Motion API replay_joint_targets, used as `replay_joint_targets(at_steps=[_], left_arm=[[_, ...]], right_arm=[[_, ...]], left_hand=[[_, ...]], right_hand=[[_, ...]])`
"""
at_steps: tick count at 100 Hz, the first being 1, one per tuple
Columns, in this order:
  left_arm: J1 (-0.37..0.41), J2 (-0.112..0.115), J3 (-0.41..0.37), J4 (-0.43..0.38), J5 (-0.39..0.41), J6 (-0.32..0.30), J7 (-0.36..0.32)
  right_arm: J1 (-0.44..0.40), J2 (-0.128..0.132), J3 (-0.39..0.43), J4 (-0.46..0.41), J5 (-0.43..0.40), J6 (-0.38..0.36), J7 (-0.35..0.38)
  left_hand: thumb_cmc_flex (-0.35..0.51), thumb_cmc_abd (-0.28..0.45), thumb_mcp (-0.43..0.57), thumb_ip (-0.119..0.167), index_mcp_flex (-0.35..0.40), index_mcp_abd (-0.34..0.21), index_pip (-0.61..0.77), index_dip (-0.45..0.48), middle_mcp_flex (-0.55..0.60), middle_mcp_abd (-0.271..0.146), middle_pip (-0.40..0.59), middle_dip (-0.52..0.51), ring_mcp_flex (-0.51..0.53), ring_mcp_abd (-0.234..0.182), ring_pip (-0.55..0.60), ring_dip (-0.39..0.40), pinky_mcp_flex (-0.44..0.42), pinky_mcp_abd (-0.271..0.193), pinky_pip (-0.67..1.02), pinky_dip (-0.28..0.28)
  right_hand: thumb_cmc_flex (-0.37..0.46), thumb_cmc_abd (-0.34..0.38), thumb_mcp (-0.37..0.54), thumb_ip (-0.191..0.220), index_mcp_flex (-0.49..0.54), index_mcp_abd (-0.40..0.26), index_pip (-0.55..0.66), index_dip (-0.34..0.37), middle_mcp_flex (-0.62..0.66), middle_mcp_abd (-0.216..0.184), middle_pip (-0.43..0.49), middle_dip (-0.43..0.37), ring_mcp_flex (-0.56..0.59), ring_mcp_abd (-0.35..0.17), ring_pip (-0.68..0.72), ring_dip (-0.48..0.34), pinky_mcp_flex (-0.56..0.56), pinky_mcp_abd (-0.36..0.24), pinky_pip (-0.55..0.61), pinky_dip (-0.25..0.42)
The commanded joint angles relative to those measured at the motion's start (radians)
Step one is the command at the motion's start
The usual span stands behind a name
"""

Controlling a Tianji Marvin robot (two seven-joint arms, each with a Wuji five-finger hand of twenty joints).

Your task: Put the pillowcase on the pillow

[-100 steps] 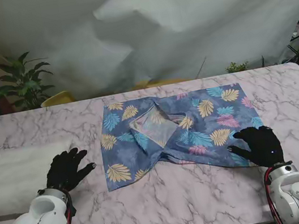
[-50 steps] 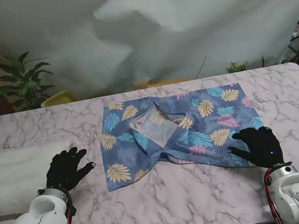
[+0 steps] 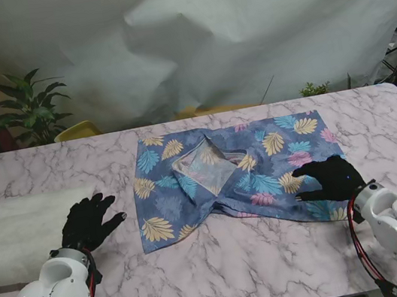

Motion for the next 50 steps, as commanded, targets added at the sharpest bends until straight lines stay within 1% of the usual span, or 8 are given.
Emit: replay_joint_targets(at_steps=[1,4,10,18,28,35,43,50], left_arm=[[-0.001,-0.004,0.000,0.004,-0.006,-0.004,-0.009],[-0.001,-0.004,0.000,0.005,-0.008,-0.004,-0.009],[-0.001,-0.004,-0.001,0.005,-0.012,-0.003,-0.011],[-0.001,-0.004,-0.002,0.005,-0.015,-0.004,-0.013],[-0.001,-0.004,-0.003,0.004,-0.017,-0.003,-0.013],[-0.003,-0.003,-0.002,0.006,-0.019,-0.006,-0.015],[-0.008,-0.002,0.002,0.009,-0.020,-0.008,-0.021],[-0.013,-0.002,0.007,0.013,-0.022,-0.008,-0.025]], right_arm=[[0.077,0.023,-0.027,0.001,-0.017,0.010,0.021],[0.110,0.028,-0.051,0.018,-0.022,-0.006,0.045],[0.172,0.037,-0.104,0.053,-0.027,-0.030,0.085],[0.242,0.047,-0.180,0.097,-0.040,-0.045,0.109],[0.329,0.057,-0.290,0.168,-0.066,-0.043,0.078],[0.385,0.060,-0.368,0.212,-0.070,-0.031,0.053],[0.447,0.060,-0.456,0.260,-0.055,-0.015,0.028],[0.503,0.054,-0.541,0.308,-0.017,-0.005,0.000]], left_hand=[[0.013,-0.005,-0.005,0.011,0.021,-0.020,0.012,0.005,0.019,-0.005,0.009,0.011,0.007,-0.006,0.018,0.002,-0.002,0.003,0.017,0.015],[0.013,-0.005,-0.005,0.011,0.021,-0.021,0.012,0.005,0.019,-0.006,0.009,0.011,0.007,-0.006,0.018,0.002,-0.002,0.002,0.017,0.015],[0.013,-0.006,-0.005,0.011,0.022,-0.021,0.012,0.005,0.019,-0.005,0.009,0.011,0.007,-0.005,0.018,0.002,-0.002,0.003,0.017,0.015],[0.014,-0.006,-0.005,0.011,0.021,-0.020,0.012,0.005,0.018,-0.003,0.009,0.011,0.007,-0.006,0.018,0.002,-0.002,0.003,0.018,0.015],[0.013,-0.005,-0.005,0.011,0.021,-0.020,0.012,0.005,0.017,-0.004,0.009,0.011,0.007,-0.005,0.017,0.002,-0.002,0.003,0.018,0.016],[0.014,-0.005,-0.005,0.011,0.021,-0.021,0.012,0.005,0.017,-0.002,0.009,0.011,0.008,-0.005,0.017,0.002,-0.002,0.002,0.018,0.016],[0.014,-0.004,-0.005,0.011,0.020,-0.021,0.011,0.005,0.017,-0.002,0.008,0.011,0.008,-0.005,0.017,0.003,-0.002,0.003,0.018,0.016],[0.014,-0.005,-0.005,0.011,0.020,-0.021,0.011,0.005,0.016,-0.001,0.008,0.011,0.007,-0.005,0.017,0.003,-0.002,0.003,0.018,0.016]], right_hand=[[-0.128,-0.096,0.294,-0.021,-0.068,-0.016,0.014,-0.008,-0.064,-0.029,0.007,0.002,-0.042,-0.026,0.000,0.000,-0.027,0.013,0.002,0.013],[-0.163,-0.128,0.395,-0.030,-0.088,-0.017,0.022,-0.008,-0.084,-0.036,0.011,0.003,-0.050,-0.028,-0.002,-0.002,-0.028,0.018,0.003,0.013],[-0.202,-0.189,0.558,-0.047,-0.135,-0.019,0.028,-0.012,-0.133,-0.050,0.017,0.005,-0.071,-0.023,-0.006,-0.004,-0.036,0.025,-0.004,0.008],[-0.213,-0.252,0.683,-0.062,-0.195,-0.015,0.038,-0.022,-0.202,-0.062,0.033,0.009,-0.109,-0.012,-0.018,-0.011,-0.044,0.034,-0.008,0.004],[-0.190,-0.325,0.787,-0.073,-0.238,-0.011,0.059,-0.029,-0.261,-0.065,0.064,0.018,-0.126,0.006,-0.026,-0.016,-0.041,0.042,-0.007,0.003],[-0.165,-0.367,0.844,-0.080,-0.242,-0.013,0.057,-0.040,-0.284,-0.067,0.087,0.025,-0.125,0.015,-0.029,-0.019,-0.038,0.043,-0.005,0.002],[-0.135,-0.405,0.895,-0.087,-0.243,-0.019,0.053,-0.048,-0.301,-0.073,0.105,0.030,-0.122,0.022,-0.033,-0.021,-0.029,0.043,-0.002,0.004],[-0.107,-0.434,0.941,-0.093,-0.241,-0.029,0.057,-0.049,-0.305,-0.078,0.113,0.030,-0.113,0.023,-0.033,-0.022,-0.025,0.044,0.001,0.005]])
